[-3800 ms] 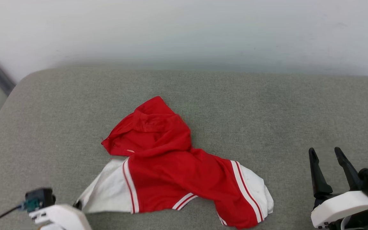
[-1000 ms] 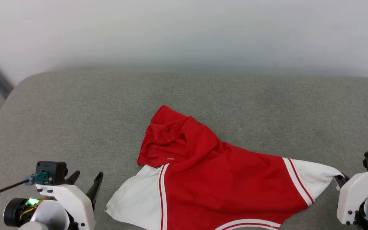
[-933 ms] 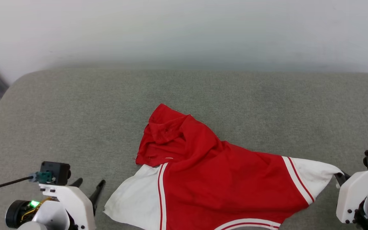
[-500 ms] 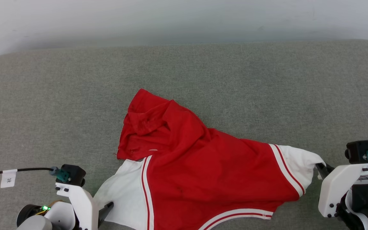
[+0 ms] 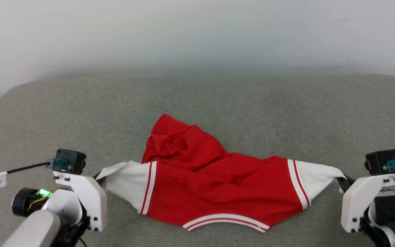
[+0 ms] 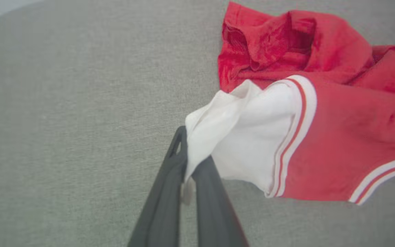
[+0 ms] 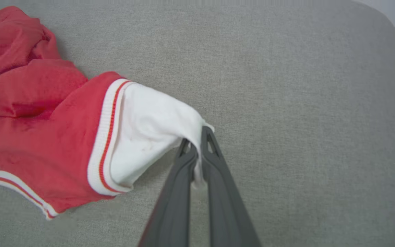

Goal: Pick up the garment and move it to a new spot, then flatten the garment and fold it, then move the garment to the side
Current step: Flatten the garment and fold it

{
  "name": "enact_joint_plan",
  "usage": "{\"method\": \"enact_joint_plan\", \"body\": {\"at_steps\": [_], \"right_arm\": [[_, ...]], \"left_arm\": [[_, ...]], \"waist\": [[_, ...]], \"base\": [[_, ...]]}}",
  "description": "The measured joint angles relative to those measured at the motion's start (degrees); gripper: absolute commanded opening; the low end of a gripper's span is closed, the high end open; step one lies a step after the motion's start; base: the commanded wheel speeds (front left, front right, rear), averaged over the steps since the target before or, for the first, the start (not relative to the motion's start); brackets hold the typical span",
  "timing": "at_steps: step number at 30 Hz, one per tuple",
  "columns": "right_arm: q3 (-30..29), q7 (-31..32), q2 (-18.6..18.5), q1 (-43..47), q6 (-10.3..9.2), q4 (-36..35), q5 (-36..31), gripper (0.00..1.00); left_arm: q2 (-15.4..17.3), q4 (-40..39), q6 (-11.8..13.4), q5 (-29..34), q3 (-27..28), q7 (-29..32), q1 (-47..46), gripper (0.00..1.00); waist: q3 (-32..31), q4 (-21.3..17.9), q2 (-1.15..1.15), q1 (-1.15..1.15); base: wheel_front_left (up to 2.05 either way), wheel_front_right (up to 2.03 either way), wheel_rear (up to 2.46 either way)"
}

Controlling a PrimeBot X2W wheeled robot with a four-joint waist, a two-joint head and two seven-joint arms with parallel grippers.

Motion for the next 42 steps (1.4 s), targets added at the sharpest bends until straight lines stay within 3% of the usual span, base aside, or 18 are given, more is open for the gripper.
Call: {"method": "enact_joint_plan", "body": {"at_steps": [8,15,24,31,42], "right_arm": [[3.0,-1.8,-2.8,-9.4,0.01,4.8,1.2,0.00],[5.2,-7.8,-4.7,-28.3,0.00,15.1,3.7,0.00],[5.4,-17.5,-5.4,-51.1,0.01,23.7,0.8,0.00],[3.3,-23.4,-4.4,-67.6,0.01,28.6,-4.3,0.00],[5.5,-26.9,-2.5,-82.2,0.01,33.1,-8.2,0.00]], "left_arm": [[-1.0,-1.6,2.2,2.7,2.7,-1.9,-11.3,0.00],[-6.6,9.6,0.4,4.3,4.0,-7.8,-29.8,0.00],[-8.1,22.0,-2.3,6.5,6.7,-16.9,-50.4,0.00],[-6.3,28.2,-3.4,10.2,7.5,-23.6,-65.3,0.00],[-5.4,34.1,-6.4,10.7,8.0,-27.0,-76.8,0.00]], "waist": [[-3.9,0.8,0.00,0.00],[-1.7,-0.5,0.00,0.00],[6.4,-1.9,0.00,0.00],[14.3,-3.2,0.00,0.01],[25.7,-4.5,0.00,0.01]], "base": [[0.00,0.00,0.00],[0.00,0.00,0.00],[0.00,0.00,0.00],[0.00,0.00,0.00],[0.00,0.00,0.00]]}}
